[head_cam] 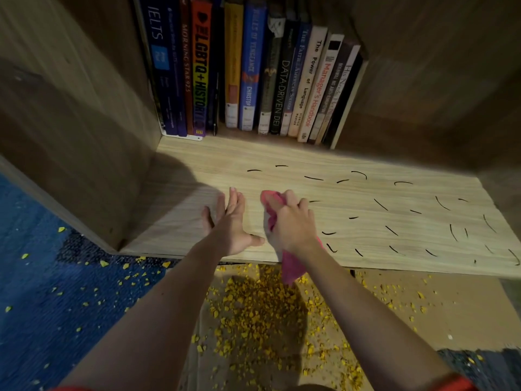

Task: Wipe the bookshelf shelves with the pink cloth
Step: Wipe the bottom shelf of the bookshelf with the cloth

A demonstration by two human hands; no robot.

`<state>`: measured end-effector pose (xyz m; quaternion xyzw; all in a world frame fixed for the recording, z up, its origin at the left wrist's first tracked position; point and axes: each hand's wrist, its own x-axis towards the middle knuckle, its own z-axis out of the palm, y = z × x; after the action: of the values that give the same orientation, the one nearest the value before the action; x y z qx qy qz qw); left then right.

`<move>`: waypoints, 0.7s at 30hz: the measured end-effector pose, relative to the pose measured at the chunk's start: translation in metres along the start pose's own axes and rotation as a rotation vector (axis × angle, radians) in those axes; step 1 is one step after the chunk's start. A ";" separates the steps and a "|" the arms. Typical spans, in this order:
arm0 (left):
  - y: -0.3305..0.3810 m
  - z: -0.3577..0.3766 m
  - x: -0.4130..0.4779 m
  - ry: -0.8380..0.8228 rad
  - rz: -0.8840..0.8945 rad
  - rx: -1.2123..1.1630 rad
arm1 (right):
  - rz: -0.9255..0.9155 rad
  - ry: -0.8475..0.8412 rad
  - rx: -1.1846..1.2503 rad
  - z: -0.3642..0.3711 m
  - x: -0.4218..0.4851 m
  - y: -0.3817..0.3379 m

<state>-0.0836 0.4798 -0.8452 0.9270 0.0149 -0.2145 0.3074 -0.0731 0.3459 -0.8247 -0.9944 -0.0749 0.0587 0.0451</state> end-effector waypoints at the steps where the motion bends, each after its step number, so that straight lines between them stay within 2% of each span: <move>1: 0.000 0.000 0.000 -0.001 0.003 -0.006 | 0.071 0.017 0.024 -0.001 0.007 0.007; 3: 0.000 -0.001 0.000 -0.008 0.003 -0.013 | 0.225 0.007 0.035 -0.002 0.019 0.015; 5: -0.001 -0.001 0.000 -0.012 -0.002 -0.008 | 0.267 0.008 0.018 0.001 0.021 0.006; 9: 0.000 -0.002 0.000 -0.008 -0.002 -0.004 | 0.051 0.023 0.012 0.008 0.001 -0.007; 14: 0.001 -0.002 -0.003 -0.010 0.016 -0.018 | 0.227 0.009 0.063 -0.003 0.018 0.009; 16: 0.000 -0.002 -0.003 -0.011 0.014 -0.020 | 0.184 0.019 -0.009 0.000 0.013 0.000; 19: 0.001 -0.003 -0.002 -0.025 0.008 0.004 | 0.021 0.053 -0.050 0.010 -0.008 -0.006; 21: 0.001 -0.004 -0.001 -0.027 0.015 0.032 | 0.036 0.062 -0.009 0.007 -0.006 -0.002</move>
<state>-0.0832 0.4810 -0.8413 0.9289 0.0002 -0.2247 0.2945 -0.0797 0.3478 -0.8312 -0.9972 -0.0558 0.0283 0.0421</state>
